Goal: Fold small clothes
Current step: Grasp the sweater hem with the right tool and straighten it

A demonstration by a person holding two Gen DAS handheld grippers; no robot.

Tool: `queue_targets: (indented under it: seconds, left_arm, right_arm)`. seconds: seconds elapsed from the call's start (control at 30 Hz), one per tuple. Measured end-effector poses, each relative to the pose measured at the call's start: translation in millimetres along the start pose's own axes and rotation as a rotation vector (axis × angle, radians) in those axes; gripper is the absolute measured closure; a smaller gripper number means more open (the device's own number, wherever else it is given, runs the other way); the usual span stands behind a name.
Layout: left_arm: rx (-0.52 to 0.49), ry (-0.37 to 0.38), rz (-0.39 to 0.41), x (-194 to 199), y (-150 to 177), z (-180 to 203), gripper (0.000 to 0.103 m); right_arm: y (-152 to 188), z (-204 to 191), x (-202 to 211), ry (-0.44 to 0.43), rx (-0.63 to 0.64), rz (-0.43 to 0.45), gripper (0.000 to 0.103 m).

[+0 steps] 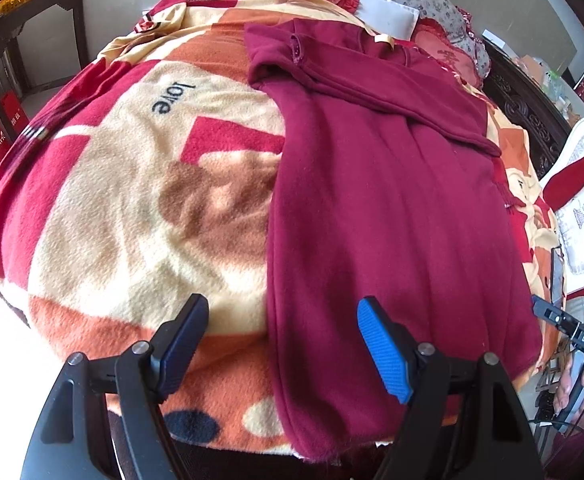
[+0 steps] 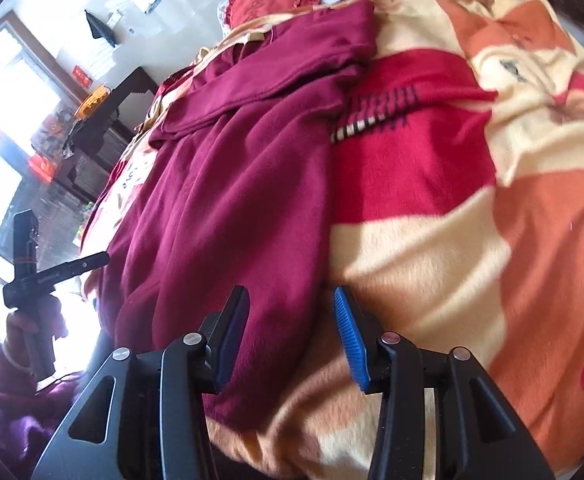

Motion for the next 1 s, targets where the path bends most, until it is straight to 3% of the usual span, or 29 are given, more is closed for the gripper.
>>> queue_targets:
  seconds: [0.2,0.3,0.37,0.57,0.8,0.9,1.0]
  left_arm:
    - [0.022,0.031,0.009,8,13,-11,0.022]
    - [0.044,0.043,0.003,8,16,-16,0.022]
    - [0.044,0.057,0.010,12,17,-17,0.022]
    - [0.051,0.079,0.028,22,24,-22,0.022]
    - [0.023,0.099,-0.005,16,35,-11,0.022]
    - [-0.002,0.097,-0.033,13,41,-4,0.023]
    - [-0.021,0.081,-0.044,11,45,3,0.024]
  right_arm:
    - [17,-14,0,-0.016,0.055,-0.042,0.078]
    - [15,-10,-9,-0.040,-0.010,-0.024,0.078]
    - [15,-10,-12,-0.034,-0.036,-0.009,0.103]
    - [18,-21,39,0.042,0.036,0.102,0.103]
    - [22,-5,23,0.047,-0.067,0.037,0.103]
    - [24,0,25,0.043,-0.077,0.041,0.089]
    - [26,3,29,0.054,-0.065,0.039,0.089]
Point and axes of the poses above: each gripper's, at about its wrist camera, not at the fingertips, and x roughly against the way its jaws point, z to its right, y to its underside, the point moved 3 cm from there along -x, roughly the way its jaws point, and after that the axes turned 4 degrees about x, right-handed, at the moved point
